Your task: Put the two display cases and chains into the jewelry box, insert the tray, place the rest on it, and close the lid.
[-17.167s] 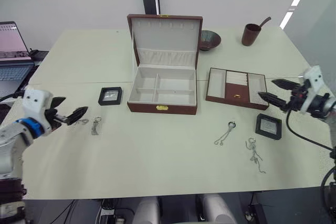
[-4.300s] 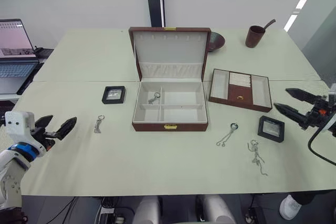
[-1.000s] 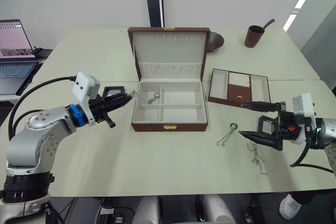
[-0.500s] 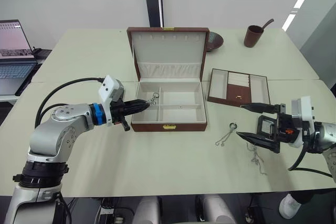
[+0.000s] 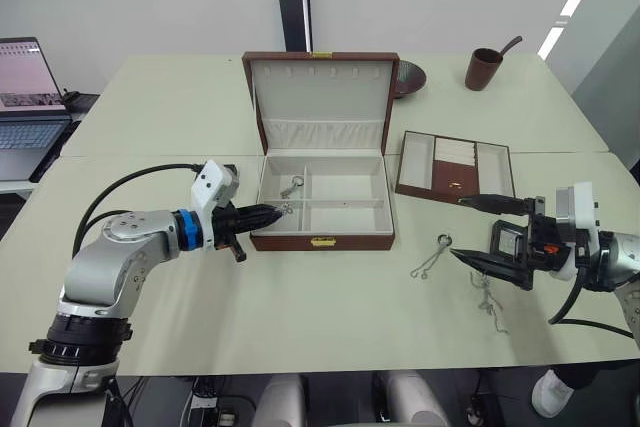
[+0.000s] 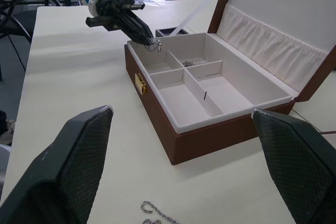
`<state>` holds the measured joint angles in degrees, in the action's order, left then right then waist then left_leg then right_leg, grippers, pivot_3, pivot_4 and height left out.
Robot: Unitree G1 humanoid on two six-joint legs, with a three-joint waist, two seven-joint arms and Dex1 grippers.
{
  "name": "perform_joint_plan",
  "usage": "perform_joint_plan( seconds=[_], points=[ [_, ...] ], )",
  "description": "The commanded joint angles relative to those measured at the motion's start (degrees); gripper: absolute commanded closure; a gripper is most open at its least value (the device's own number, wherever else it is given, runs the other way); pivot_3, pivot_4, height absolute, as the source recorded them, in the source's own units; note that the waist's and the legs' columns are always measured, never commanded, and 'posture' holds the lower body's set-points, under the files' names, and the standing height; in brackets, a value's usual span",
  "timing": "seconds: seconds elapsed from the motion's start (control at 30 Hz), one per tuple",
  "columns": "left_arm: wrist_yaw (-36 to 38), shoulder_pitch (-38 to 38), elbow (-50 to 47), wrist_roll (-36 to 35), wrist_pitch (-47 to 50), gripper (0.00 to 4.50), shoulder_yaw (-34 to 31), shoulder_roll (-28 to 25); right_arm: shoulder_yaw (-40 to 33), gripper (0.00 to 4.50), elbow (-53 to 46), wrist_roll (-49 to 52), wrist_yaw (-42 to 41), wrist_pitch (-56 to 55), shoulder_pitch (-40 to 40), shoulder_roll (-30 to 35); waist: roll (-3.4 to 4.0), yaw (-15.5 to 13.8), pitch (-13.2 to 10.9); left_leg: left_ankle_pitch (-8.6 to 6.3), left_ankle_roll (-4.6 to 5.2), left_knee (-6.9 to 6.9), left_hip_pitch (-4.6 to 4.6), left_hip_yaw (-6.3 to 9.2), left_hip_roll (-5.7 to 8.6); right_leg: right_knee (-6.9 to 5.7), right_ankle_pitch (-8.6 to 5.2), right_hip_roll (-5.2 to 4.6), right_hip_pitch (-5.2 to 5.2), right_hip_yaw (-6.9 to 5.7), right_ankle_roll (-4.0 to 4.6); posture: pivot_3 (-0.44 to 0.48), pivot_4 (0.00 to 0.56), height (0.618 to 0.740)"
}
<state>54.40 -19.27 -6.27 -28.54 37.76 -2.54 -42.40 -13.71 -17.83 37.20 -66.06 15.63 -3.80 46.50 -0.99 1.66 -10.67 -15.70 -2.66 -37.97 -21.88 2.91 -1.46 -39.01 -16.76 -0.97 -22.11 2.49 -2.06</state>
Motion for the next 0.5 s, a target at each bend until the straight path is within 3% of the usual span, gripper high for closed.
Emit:
perform_joint_plan(
  seconds=[0.03, 0.2, 0.5],
  points=[
    [0.05, -0.45, -0.33, 0.49, -1.38, 4.45, -0.22, 0.26, -1.39, 0.0, -1.13, 0.66, 0.21, -0.15, -0.91, 0.3, 0.0, 0.0, 0.0, 0.0, 0.0, 0.0, 0.0, 0.0, 0.0, 0.0, 0.0, 0.0, 0.0, 0.0, 0.0, 0.0, 0.15, 0.74],
    [-0.15, -0.86, 0.28, 0.68, -1.92, 4.45, -0.67, 0.89, -1.42, 0.0, -1.07, 0.62, 0.4, -0.07, -0.86, 0.29, 0.0, 0.0, 0.0, 0.0, 0.0, 0.0, 0.0, -0.01, 0.0, 0.0, 0.0, 0.0, 0.0, 0.01, 0.0, 0.0, 0.15, 0.74],
    [-0.07, -1.59, 0.59, 0.5, -2.26, 1.72, -1.34, 1.32, -1.52, 0.0, -0.97, 0.56, 0.46, -0.16, -0.67, 0.23, 0.0, 0.02, 0.0, 0.0, 0.0, 0.0, 0.0, -0.01, 0.0, 0.0, 0.0, 0.0, 0.0, 0.01, 0.0, 0.0, 0.15, 0.74]
  ],
)
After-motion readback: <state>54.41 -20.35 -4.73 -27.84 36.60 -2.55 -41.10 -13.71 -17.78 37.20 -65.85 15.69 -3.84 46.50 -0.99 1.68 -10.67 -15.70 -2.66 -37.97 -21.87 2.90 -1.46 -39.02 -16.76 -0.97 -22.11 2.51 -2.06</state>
